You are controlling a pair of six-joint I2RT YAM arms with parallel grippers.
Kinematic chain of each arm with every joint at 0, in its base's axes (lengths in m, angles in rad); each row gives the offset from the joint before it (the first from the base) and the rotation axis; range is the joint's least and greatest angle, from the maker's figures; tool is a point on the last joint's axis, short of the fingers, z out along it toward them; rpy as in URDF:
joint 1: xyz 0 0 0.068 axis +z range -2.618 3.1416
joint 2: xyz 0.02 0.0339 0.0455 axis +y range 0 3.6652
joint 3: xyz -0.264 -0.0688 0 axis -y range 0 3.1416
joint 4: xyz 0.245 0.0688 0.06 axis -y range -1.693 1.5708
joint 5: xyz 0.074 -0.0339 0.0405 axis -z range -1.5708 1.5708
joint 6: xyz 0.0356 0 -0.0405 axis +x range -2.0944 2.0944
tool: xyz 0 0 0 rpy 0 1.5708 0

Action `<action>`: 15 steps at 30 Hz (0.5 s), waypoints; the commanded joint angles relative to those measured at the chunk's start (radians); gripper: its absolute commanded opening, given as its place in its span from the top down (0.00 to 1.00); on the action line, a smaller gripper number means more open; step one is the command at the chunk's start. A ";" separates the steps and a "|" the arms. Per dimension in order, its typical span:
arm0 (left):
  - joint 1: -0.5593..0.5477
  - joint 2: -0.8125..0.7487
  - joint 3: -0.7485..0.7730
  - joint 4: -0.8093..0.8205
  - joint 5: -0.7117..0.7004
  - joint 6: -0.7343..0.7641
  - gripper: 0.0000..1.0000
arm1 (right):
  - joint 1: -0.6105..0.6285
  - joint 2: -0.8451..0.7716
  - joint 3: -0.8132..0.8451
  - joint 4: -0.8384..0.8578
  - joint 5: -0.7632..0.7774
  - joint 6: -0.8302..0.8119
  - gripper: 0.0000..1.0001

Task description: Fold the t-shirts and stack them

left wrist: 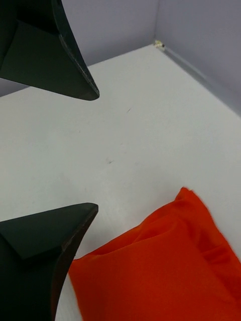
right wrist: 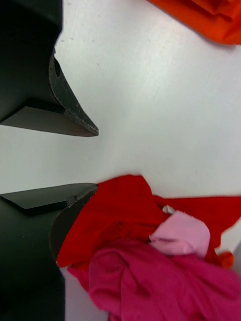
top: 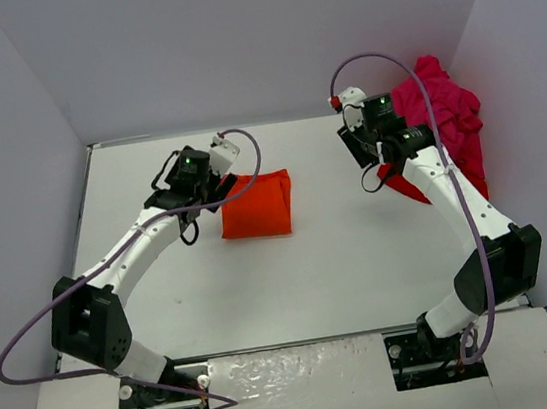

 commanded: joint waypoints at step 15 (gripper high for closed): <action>0.135 0.311 0.333 -0.214 0.804 -0.298 0.27 | -0.041 0.006 -0.083 0.055 -0.101 -0.008 0.53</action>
